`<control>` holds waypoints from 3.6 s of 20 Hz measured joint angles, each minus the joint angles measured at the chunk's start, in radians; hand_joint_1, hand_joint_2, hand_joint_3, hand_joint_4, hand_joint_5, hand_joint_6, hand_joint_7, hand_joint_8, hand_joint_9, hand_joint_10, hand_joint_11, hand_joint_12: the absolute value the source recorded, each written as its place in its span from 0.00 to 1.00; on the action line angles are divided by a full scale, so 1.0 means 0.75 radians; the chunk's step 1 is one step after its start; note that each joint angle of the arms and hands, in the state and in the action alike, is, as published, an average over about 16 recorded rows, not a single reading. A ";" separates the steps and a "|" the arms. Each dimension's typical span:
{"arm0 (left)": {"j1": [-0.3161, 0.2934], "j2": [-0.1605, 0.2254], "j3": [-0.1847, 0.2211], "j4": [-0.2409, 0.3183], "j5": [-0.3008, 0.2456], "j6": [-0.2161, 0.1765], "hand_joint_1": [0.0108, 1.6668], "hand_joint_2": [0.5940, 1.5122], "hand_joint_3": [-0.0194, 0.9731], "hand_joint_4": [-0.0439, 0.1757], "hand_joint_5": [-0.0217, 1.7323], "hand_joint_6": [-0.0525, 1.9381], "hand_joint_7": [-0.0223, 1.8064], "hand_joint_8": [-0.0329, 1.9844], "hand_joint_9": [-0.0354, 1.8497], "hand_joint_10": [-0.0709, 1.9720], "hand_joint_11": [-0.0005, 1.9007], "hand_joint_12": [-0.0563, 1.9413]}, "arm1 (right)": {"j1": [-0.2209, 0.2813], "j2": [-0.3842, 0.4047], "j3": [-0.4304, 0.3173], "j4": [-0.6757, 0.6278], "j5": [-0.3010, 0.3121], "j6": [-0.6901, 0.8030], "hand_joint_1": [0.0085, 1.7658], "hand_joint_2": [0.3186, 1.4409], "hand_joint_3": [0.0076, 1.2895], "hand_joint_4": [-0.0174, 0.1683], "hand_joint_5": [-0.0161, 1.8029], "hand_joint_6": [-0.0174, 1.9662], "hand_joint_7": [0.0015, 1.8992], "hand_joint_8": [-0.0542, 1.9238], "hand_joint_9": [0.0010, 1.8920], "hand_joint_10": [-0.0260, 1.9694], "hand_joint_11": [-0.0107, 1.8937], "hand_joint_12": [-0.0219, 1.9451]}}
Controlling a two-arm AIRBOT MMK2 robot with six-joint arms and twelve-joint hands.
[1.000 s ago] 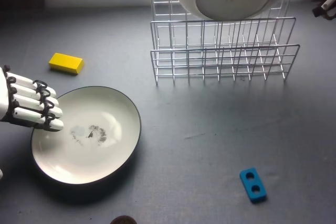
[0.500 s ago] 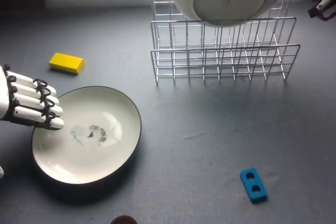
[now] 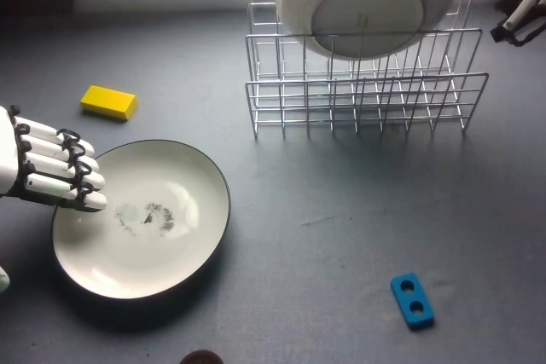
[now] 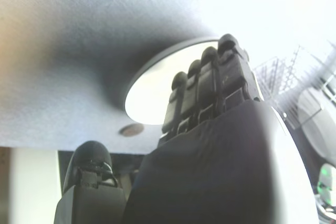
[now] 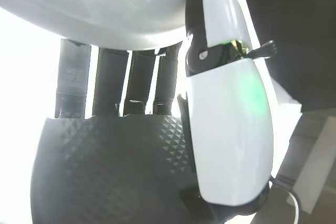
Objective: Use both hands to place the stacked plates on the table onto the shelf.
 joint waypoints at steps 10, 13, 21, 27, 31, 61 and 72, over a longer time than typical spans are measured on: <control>0.000 -0.002 0.001 0.000 0.002 0.003 0.00 0.57 0.04 0.20 0.02 0.03 0.02 0.02 0.03 0.04 0.01 0.02 | -0.046 -0.027 0.026 0.002 0.016 0.011 0.71 0.61 0.01 0.05 0.57 0.39 0.64 0.32 0.72 0.02 0.52 0.47; 0.000 -0.002 0.002 0.000 0.004 0.004 0.00 0.57 0.04 0.20 0.02 0.03 0.02 0.02 0.03 0.04 0.01 0.02 | -0.060 -0.032 0.029 0.002 0.024 0.018 0.71 0.61 0.01 0.05 0.57 0.39 0.64 0.32 0.72 0.02 0.52 0.47; 0.000 -0.007 0.009 0.000 0.009 0.006 0.00 0.57 0.04 0.20 0.02 0.03 0.02 0.02 0.03 0.04 0.01 0.02 | -0.097 -0.040 0.034 0.005 0.046 0.039 0.71 0.61 0.01 0.04 0.57 0.39 0.64 0.32 0.72 0.02 0.52 0.48; 0.001 -0.012 0.018 -0.001 0.013 0.007 0.00 0.57 0.04 0.20 0.02 0.03 0.02 0.02 0.03 0.04 0.01 0.02 | -0.118 -0.042 0.036 0.009 0.058 0.048 0.71 0.61 0.01 0.05 0.57 0.40 0.63 0.34 0.72 0.02 0.51 0.50; 0.002 -0.014 0.023 -0.002 0.015 0.008 0.00 0.57 0.04 0.20 0.02 0.03 0.02 0.02 0.02 0.04 0.01 0.02 | -0.126 -0.042 0.036 0.012 0.062 0.052 0.71 0.62 0.01 0.05 0.56 0.41 0.61 0.33 0.70 0.02 0.49 0.52; 0.001 -0.016 0.032 0.000 0.016 0.008 0.00 0.57 0.04 0.20 0.02 0.03 0.02 0.02 0.02 0.04 0.01 0.02 | -0.128 -0.042 0.036 0.018 0.046 0.062 0.54 0.67 0.01 0.08 0.47 0.05 0.50 0.04 0.51 0.02 0.34 0.65; 0.001 -0.016 0.032 0.000 0.016 0.008 0.00 0.57 0.04 0.20 0.02 0.03 0.02 0.02 0.02 0.04 0.01 0.02 | -0.112 -0.041 0.036 0.017 0.017 0.079 0.51 0.68 0.00 0.07 0.35 0.03 0.38 0.04 0.43 0.03 0.21 0.69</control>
